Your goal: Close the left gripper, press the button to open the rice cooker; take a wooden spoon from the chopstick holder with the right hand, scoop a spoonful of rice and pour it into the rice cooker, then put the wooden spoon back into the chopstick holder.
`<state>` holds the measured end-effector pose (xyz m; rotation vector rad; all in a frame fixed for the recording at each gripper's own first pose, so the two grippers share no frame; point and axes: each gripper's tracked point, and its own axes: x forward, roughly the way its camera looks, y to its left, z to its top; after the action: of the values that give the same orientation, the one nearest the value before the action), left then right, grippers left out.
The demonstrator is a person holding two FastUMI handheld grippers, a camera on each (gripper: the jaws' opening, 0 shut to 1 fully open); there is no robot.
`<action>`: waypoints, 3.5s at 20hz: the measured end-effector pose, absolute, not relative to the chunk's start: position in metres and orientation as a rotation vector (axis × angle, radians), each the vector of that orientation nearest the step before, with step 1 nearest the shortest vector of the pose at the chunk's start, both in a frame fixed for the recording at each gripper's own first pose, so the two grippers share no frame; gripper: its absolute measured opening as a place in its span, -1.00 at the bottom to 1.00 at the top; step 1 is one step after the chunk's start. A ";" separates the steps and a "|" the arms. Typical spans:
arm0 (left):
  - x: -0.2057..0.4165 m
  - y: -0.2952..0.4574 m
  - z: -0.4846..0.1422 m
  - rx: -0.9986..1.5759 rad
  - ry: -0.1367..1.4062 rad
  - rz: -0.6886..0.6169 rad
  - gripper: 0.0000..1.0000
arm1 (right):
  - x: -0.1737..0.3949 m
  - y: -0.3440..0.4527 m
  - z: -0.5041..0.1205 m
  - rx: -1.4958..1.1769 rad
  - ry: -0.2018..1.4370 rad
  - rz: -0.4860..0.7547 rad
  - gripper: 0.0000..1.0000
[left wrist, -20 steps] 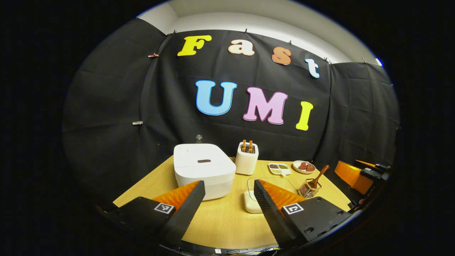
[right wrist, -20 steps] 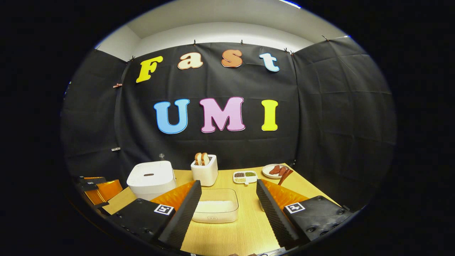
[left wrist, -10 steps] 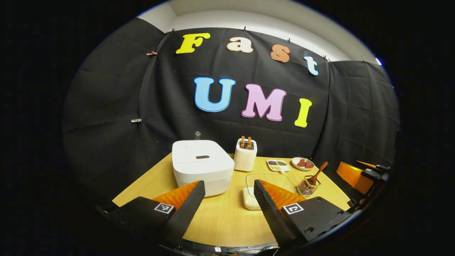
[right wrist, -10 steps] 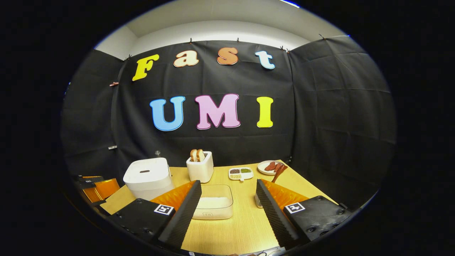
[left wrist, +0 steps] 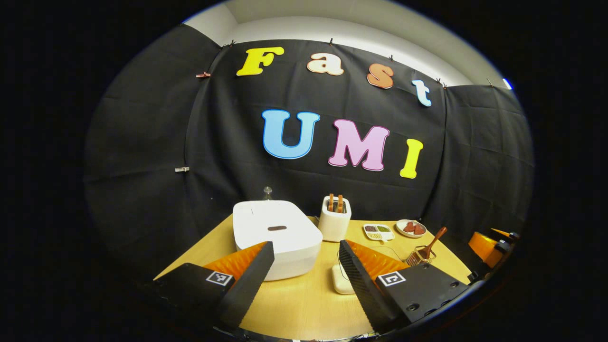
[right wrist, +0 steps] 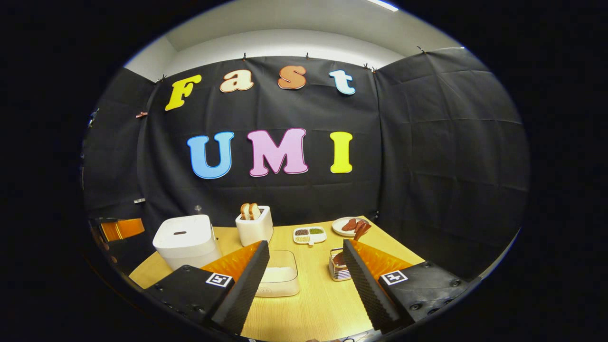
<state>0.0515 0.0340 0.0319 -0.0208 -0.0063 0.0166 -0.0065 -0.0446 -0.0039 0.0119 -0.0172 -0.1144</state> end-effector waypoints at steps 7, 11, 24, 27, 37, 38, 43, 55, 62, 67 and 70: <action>0.120 0.069 0.057 -0.005 0.010 0.030 0.87 | -0.008 -0.052 -0.004 -0.019 -0.008 -0.154 0.94; 0.158 0.082 0.059 -0.019 0.049 0.007 0.43 | 0.000 -0.064 0.003 -0.044 -0.006 -0.179 0.94; 0.267 0.087 -0.011 -0.067 0.319 -0.120 -0.86 | 0.003 -0.085 0.028 -0.034 0.004 -0.241 0.94; 0.283 0.091 -0.030 -0.056 0.381 -0.124 -0.85 | 0.000 -0.099 0.021 -0.037 0.022 -0.272 0.95; 0.289 0.095 -0.051 -0.108 0.406 -0.099 -0.84 | -0.005 -0.097 -0.006 0.008 0.073 -0.295 0.94; 0.288 0.096 -0.051 -0.130 0.404 -0.099 -0.84 | -0.003 -0.094 -0.007 0.008 0.074 -0.287 0.94; 0.288 0.097 -0.051 -0.165 0.394 -0.069 -0.84 | -0.003 -0.090 0.003 0.004 0.051 -0.262 0.95; 0.201 0.076 0.076 -0.127 0.028 0.042 -0.85 | 0.047 -0.131 0.007 0.001 0.046 -0.208 0.95; 0.135 0.023 0.057 -0.118 0.016 0.066 -0.67 | 0.106 -0.165 -0.018 0.044 0.112 -0.144 0.95; 0.114 -0.010 0.047 -0.128 0.006 0.107 0.77 | 0.137 -0.194 -0.053 0.104 0.204 -0.117 0.95; 0.107 -0.019 0.038 -0.110 0.006 0.173 0.91 | 0.157 -0.209 -0.073 0.128 0.263 -0.097 0.97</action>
<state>0.1072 -0.0189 0.0376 -0.1097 0.0059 0.1733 0.1569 -0.2094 -0.0727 0.1280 0.2630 -0.0972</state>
